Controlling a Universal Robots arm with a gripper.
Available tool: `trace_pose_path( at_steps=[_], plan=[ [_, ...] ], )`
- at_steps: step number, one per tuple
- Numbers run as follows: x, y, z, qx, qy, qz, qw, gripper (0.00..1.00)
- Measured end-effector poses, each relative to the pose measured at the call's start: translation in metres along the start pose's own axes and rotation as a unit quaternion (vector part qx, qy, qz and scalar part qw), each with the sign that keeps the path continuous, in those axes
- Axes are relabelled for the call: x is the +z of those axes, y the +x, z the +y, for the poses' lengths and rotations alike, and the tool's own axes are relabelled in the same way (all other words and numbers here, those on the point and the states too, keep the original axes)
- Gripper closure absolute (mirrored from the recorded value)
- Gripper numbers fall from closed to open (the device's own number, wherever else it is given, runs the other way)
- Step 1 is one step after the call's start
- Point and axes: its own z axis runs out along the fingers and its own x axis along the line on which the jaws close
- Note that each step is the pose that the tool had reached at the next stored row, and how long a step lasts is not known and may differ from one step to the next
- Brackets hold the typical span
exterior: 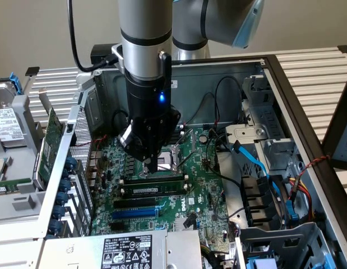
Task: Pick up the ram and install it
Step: 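Press down the ram until it locks into place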
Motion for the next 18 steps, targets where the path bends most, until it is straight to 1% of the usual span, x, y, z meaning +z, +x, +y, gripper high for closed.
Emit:
trace_pose_path(
  at_steps=[2, 4, 8, 11, 14, 16, 18],
  plan=[
    [0.0000, 0.0000, 0.0000, 0.017, 0.0002, 0.0002, 0.9999, 0.89],
    [0.0001, 0.0000, 0.0000, 0.035, 0.0022, 0.0014, 0.9994, 0.89],
    [0.0002, 0.0000, 0.0000, 0.055, 0.0080, 0.0043, 0.9985, 0.89],
    [0.0003, 0.0000, 0.0000, 0.069, 0.0122, 0.0061, 0.9975, 0.89],
    [0.0005, 0.0000, 0.0000, 0.084, 0.0158, 0.0069, 0.9963, 0.89],
    [0.0005, 0.0000, -0.0001, 0.095, 0.0165, 0.0068, 0.9953, 0.89],
    [0.0008, 0.0000, 0.0000, 0.108, 0.0166, 0.0063, 0.9940, 0.89]
  ],
)
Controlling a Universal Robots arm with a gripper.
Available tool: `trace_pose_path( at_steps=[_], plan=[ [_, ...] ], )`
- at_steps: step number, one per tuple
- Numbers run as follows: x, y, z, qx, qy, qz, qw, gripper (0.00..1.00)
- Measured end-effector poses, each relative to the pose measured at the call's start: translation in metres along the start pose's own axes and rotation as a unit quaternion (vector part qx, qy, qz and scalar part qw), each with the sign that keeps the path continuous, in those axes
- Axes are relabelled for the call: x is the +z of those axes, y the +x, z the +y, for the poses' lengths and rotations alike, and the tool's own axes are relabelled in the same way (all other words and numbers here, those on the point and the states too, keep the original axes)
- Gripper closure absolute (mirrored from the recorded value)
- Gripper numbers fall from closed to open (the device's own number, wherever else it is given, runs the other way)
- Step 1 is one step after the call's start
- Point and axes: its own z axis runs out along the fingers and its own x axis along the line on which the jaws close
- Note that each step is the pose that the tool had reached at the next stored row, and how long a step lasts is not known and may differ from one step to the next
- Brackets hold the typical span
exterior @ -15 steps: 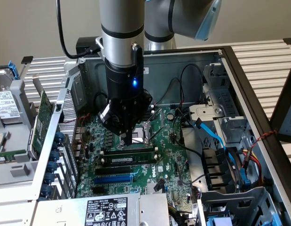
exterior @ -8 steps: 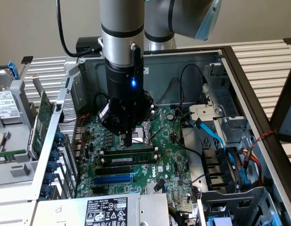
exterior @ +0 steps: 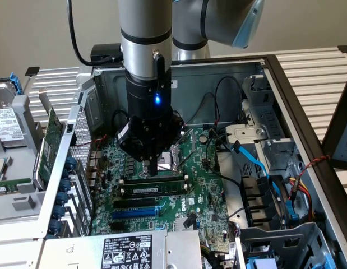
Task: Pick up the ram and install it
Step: 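Press down the ram until it locks into place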
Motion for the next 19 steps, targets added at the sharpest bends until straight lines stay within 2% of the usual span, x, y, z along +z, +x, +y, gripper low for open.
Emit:
trace_pose_path(
  at_steps=[4, 9, 14, 19],
  plan=[
    [0.0002, 0.0000, 0.0001, 0.026, -0.0010, -0.0001, 0.9997, 0.89],
    [0.0004, 0.0000, 0.0000, 0.060, -0.0026, 0.0004, 0.9982, 0.89],
    [0.0007, 0.0000, 0.0000, 0.095, -0.0041, 0.0009, 0.9955, 0.89],
    [0.0012, -0.0001, 0.0000, 0.128, -0.0056, 0.0014, 0.9917, 0.89]
  ],
)
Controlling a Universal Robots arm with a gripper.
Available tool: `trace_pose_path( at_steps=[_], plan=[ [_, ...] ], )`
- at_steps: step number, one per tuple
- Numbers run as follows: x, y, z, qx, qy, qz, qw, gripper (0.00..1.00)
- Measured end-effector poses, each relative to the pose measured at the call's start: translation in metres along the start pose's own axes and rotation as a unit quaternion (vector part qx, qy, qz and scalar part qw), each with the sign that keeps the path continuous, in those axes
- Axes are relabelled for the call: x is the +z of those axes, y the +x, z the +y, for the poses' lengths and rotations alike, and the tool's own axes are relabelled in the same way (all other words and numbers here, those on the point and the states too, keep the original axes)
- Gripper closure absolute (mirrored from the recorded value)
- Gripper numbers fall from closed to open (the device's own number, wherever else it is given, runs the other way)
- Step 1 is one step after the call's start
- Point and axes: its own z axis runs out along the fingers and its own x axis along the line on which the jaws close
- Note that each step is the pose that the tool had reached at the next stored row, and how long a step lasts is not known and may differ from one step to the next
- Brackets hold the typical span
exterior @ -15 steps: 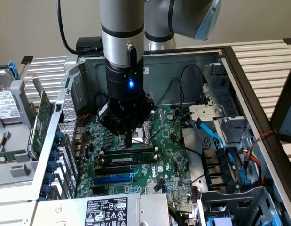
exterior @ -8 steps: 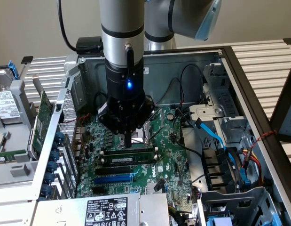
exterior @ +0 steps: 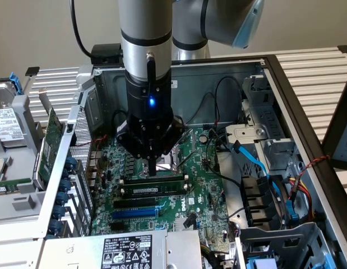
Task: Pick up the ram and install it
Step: 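Press down the ram until it locks into place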
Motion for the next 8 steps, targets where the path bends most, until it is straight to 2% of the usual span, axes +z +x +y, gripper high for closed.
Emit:
trace_pose_path(
  at_steps=[3, 8],
  plan=[
    [0.0001, 0.0000, 0.0000, 0.015, -0.0006, 0.0003, 0.9999, 0.89],
    [0.0001, 0.0000, 0.0000, 0.015, -0.0006, 0.0003, 0.9999, 0.89]
  ],
)
